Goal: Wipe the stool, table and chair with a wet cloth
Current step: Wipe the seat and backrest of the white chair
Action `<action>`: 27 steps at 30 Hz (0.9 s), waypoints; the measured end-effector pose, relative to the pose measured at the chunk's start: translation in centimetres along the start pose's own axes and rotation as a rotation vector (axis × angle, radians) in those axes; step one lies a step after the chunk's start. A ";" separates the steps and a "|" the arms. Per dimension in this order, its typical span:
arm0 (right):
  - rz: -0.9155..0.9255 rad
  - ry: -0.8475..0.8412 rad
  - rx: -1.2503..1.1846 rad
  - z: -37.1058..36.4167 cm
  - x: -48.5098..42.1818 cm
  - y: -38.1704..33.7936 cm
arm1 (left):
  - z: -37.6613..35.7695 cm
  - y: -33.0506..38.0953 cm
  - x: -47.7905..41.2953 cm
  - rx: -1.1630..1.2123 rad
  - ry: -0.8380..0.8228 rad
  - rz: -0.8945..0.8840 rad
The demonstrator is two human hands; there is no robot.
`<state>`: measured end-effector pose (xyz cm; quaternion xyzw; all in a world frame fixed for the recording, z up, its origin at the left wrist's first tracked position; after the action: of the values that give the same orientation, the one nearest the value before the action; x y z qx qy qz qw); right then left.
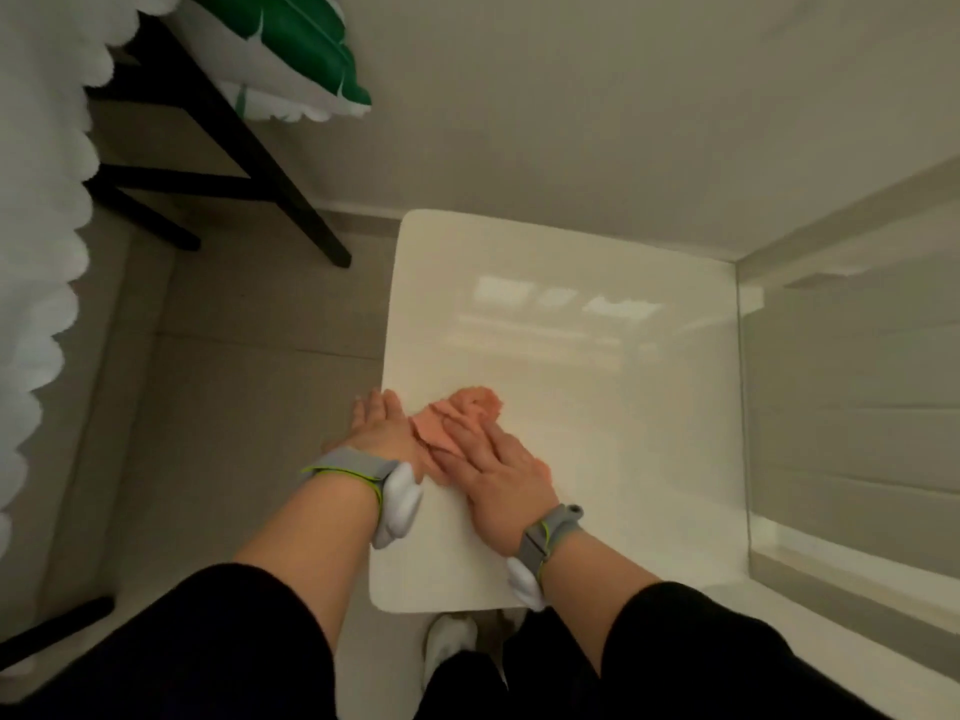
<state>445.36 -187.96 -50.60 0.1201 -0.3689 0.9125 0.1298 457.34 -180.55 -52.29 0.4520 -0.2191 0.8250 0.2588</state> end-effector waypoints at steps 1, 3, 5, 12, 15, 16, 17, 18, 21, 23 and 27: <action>0.000 -0.022 0.017 0.2 1.1 1.3 | 0.1 0.1 0.1 -0.018 -0.015 0.000; -0.050 0.020 0.045 1.5 2.7 5.2 | 0.5 0.0 0.2 -0.051 -0.041 0.004; -0.198 0.132 0.090 3.6 5.8 9.9 | 0.4 0.5 0.6 -0.066 -0.022 -0.007; -0.850 0.480 0.014 6.1 11.1 15.4 | -1.6 -0.8 0.9 0.316 0.099 -0.029; -0.940 0.519 -0.068 3.2 8.3 10.6 | -4.7 -1.5 1.9 0.625 0.137 0.029; -0.836 0.484 -0.099 1.5 6.7 8.2 | -5.5 -1.9 2.3 0.700 0.153 0.074; -0.708 0.431 -0.140 -0.3 5.0 5.4 | -6.0 -2.2 2.6 0.755 0.175 0.112; -0.588 0.358 -0.184 -2.7 3.9 2.4 | -6.8 -2.6 3.0 0.789 0.199 0.147; -0.268 0.133 -0.156 -7.7 2.2 -4.5 | -6.9 -3.6 4.4 0.823 0.339 0.193; -0.067 -0.018 -0.100 -9.2 2.6 -6.3 | -7.0 -4.2 5.0 0.810 0.359 0.203; 0.229 -0.217 0.009 -8.1 6.5 -3.4 | -7.8 -4.7 5.7 0.793 0.338 0.206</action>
<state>439.35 -178.91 -51.99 0.1755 -0.3880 0.9046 -0.0161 452.70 -171.02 -50.61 0.3509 0.1156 0.9292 0.0140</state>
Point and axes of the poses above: each hand's wrist, its own x-axis away from the middle knuckle, its own z-axis out of the back of the hand, y = z × x, the point moved 7 cm from there along -x, towards the middle knuckle, and after that the axes turned 14 degrees about -x, right-handed, at the moved point
